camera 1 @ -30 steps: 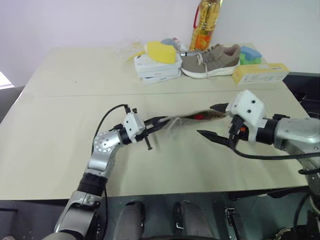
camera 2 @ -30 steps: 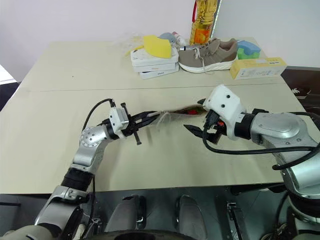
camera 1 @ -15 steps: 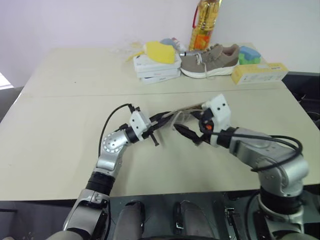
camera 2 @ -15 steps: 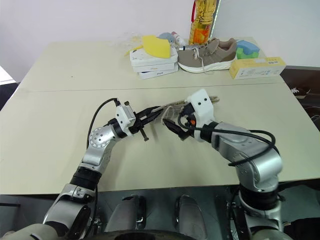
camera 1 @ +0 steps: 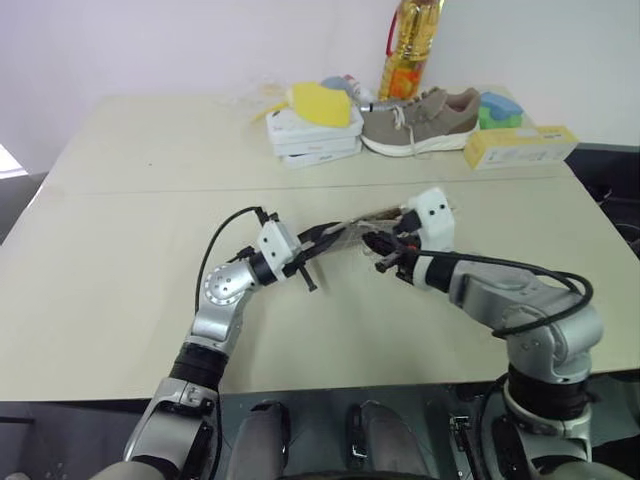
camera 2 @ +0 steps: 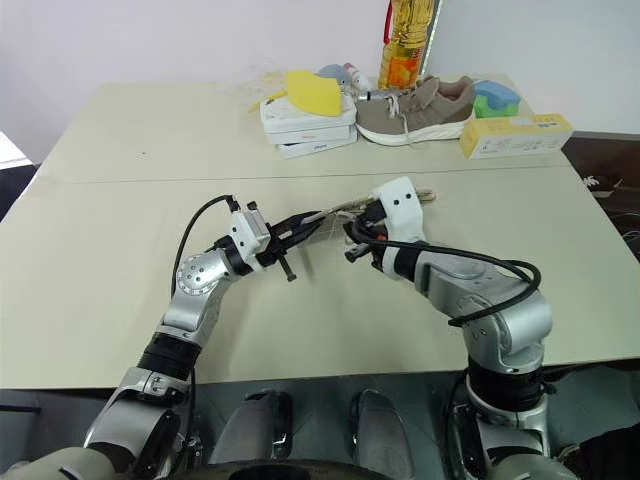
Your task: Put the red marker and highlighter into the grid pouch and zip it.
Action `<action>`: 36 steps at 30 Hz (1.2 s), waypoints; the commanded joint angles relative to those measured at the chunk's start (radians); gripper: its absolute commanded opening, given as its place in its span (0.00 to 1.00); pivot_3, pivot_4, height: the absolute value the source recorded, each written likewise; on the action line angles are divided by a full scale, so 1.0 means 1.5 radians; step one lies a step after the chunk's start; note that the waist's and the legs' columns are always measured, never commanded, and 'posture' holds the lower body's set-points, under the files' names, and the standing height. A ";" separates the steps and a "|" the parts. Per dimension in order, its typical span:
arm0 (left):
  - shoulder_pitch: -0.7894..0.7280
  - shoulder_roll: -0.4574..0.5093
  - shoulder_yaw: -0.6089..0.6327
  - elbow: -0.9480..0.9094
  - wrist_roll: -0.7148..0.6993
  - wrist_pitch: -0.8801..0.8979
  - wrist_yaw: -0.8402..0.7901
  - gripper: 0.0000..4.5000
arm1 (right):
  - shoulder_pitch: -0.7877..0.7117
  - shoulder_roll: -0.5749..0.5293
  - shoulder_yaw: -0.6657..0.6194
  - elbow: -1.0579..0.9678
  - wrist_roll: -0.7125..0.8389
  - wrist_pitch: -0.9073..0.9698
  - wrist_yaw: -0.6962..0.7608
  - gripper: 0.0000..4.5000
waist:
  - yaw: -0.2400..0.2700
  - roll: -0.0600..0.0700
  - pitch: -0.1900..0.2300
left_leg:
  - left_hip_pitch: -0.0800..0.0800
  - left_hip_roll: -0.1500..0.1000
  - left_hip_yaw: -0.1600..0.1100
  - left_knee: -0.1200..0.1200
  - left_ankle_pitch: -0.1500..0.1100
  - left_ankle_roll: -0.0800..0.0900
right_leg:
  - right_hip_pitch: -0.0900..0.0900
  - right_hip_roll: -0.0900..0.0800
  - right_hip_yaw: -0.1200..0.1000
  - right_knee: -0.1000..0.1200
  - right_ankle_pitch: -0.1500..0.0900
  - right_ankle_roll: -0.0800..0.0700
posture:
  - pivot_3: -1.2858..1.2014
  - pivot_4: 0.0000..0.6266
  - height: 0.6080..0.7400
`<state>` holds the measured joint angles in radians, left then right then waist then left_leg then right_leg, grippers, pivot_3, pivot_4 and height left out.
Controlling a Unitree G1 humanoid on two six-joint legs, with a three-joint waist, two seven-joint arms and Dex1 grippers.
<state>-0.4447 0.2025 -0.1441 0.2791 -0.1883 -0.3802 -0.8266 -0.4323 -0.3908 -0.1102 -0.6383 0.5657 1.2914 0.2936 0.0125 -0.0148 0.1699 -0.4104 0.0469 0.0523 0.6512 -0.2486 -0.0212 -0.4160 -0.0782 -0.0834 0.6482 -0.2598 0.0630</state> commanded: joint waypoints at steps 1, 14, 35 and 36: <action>0.000 0.019 0.013 -0.018 -0.005 -0.017 -0.006 0.00 | -0.010 -0.073 -0.062 -0.047 0.014 0.009 0.023 0.01 | 0.000 0.000 0.000 | 0.000 0.000 0.000 0.000 0.000 0.000 | 0.000 0.000 0.000 0.000 0.000 0.000 | 0.52 0.24 1.00; 0.017 0.077 0.032 0.013 -0.016 -0.037 -0.029 0.00 | 0.097 -0.386 -0.149 0.025 -0.058 -0.067 0.103 0.01 | 0.000 0.000 0.000 | 0.000 0.000 0.001 -0.001 0.000 0.000 | -0.001 0.000 0.000 -0.001 0.000 0.000 | 0.52 0.24 1.00; 0.184 0.202 0.150 -0.171 -0.210 0.459 0.008 0.99 | 0.336 -0.295 -0.254 0.009 -0.020 -0.297 0.224 0.79 | 0.000 -0.001 0.001 | 0.000 0.000 -0.001 -0.001 0.000 0.000 | -0.001 0.000 0.001 -0.001 -0.001 0.001 | 0.52 0.24 1.00; 0.177 0.202 0.158 -0.164 -0.205 0.466 0.025 0.99 | 0.330 -0.283 -0.253 0.020 -0.017 -0.302 0.220 0.79 | 0.000 -0.001 0.001 | 0.000 0.000 -0.001 -0.001 0.000 0.000 | -0.001 0.000 0.001 -0.001 -0.001 0.001 | 0.52 0.24 1.00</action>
<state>-0.1588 0.4988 0.0537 0.0499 -0.4883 0.3053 -0.8197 0.0784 -0.8241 -0.4555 -0.6143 0.5337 0.8654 0.6336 0.0131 -0.0164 0.1712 -0.4099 0.0475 0.0507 0.6504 -0.2489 -0.0211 -0.4167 -0.0784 -0.0820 0.6466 -0.2610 0.0639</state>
